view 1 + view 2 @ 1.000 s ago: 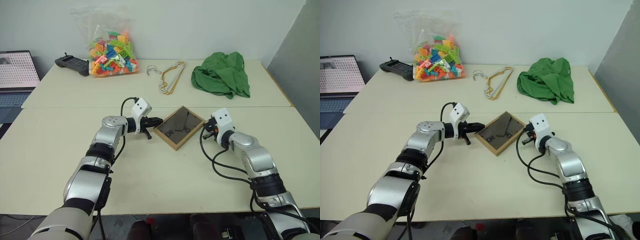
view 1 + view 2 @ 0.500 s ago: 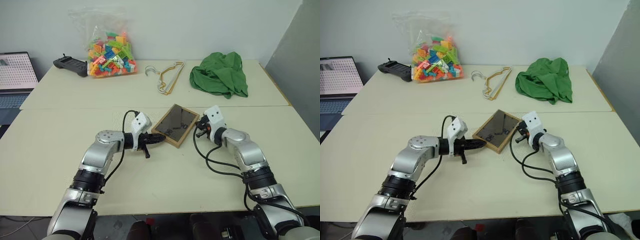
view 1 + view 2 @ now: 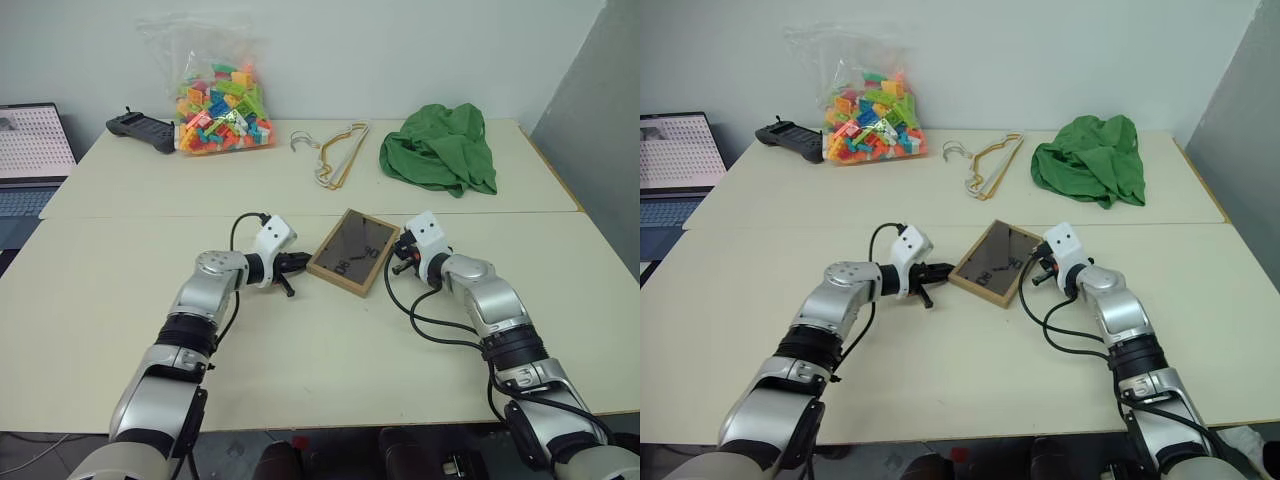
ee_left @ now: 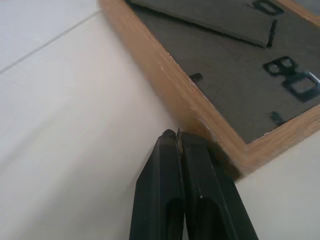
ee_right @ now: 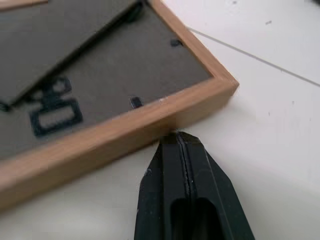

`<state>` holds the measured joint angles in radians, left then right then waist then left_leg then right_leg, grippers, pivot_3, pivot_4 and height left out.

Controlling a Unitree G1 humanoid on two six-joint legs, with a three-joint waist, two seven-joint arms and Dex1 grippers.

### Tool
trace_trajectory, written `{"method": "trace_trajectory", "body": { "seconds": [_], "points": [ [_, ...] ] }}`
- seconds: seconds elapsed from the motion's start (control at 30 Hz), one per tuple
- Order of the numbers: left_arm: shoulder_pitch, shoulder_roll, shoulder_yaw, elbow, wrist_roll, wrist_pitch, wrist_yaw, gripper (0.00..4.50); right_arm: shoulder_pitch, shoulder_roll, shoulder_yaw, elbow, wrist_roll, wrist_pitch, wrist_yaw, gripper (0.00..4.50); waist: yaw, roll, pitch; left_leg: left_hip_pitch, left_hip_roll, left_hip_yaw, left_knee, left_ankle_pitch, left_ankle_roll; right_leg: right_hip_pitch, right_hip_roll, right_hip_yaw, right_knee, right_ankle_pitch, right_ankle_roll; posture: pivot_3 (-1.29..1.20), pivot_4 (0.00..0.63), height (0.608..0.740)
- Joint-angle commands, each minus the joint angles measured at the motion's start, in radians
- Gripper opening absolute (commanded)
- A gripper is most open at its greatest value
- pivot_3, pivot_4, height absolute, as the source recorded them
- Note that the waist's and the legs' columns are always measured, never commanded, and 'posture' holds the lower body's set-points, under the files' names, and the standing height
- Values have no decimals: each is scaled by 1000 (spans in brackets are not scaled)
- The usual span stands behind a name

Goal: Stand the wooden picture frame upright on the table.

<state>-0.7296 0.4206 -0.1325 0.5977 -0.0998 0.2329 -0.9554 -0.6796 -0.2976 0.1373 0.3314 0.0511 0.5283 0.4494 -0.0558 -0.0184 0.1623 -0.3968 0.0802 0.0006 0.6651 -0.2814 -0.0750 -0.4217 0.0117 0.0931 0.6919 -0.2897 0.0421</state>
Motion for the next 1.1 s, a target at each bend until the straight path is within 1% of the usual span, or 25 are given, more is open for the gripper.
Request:
{"method": "trace_trajectory", "body": {
  "seconds": [0.03, 0.1, 0.23, 0.37, 0.53, 0.73, 0.87, 1.0, 1.1],
  "points": [
    [19, 1, -10, -122, -31, 31, -59, 95, -30, 22, -19, -17, 10, -33, 0, 0, -1, 0, 0, 0, 0, 0, 0, 0, 0, 0, 0, 0, 0, 0, 0, 0, 150, 740],
    [53, 14, -14, -194, -42, 75, -83, 95, -19, 35, -29, -47, 33, -4, 10, 0, -1, 0, 0, 0, 0, 0, 0, 0, 0, 0, 0, 0, 0, 0, 0, 0, 150, 740],
    [147, 58, -26, -389, -66, 177, -119, 95, 40, 26, -11, -166, 61, 70, 65, 0, -1, 0, 0, 0, 0, 0, 0, 0, 0, 0, 0, 0, 0, 0, 0, 0, 150, 740],
    [233, 106, -37, -550, -81, 268, -128, 95, 107, -19, 21, -313, 93, 159, 143, 0, -1, 0, 0, 0, 0, 0, 0, 0, 0, 0, 0, 0, 1, 0, 0, 0, 150, 740],
    [342, 188, -29, -664, -84, 317, -138, 95, 180, -87, 63, -456, 125, 247, 216, 0, -1, 0, 0, 1, 0, -1, 0, 0, 1, 0, 0, 1, 1, 0, 0, 0, 150, 740],
    [408, 258, 21, -715, -125, 366, -123, 95, 213, -129, 82, -522, 158, 291, 268, 0, 0, 0, 0, 1, 0, -1, 0, -1, 1, 0, 1, 1, 1, 0, 0, 0, 150, 740],
    [419, 275, 40, -735, -157, 387, -115, 95, 208, -148, 86, -518, 168, 291, 294, 0, 0, 0, 0, 1, 0, -1, 0, -1, 1, 0, 1, 1, 0, 0, 0, 0, 150, 740],
    [443, 324, 53, -732, -165, 364, -141, 95, 177, -189, 87, -443, 121, 234, 289, 0, 1, 0, 0, 1, 0, -1, -1, -1, 1, 0, 1, 1, 0, 0, 0, 0, 150, 740],
    [415, 341, 76, -646, -146, 337, -105, 95, 141, -199, 73, -353, 80, 161, 257, 0, 2, 0, 0, 1, 0, -1, 0, -1, 1, 0, 1, 1, 0, 0, 0, 0, 150, 740]
  ]
}}
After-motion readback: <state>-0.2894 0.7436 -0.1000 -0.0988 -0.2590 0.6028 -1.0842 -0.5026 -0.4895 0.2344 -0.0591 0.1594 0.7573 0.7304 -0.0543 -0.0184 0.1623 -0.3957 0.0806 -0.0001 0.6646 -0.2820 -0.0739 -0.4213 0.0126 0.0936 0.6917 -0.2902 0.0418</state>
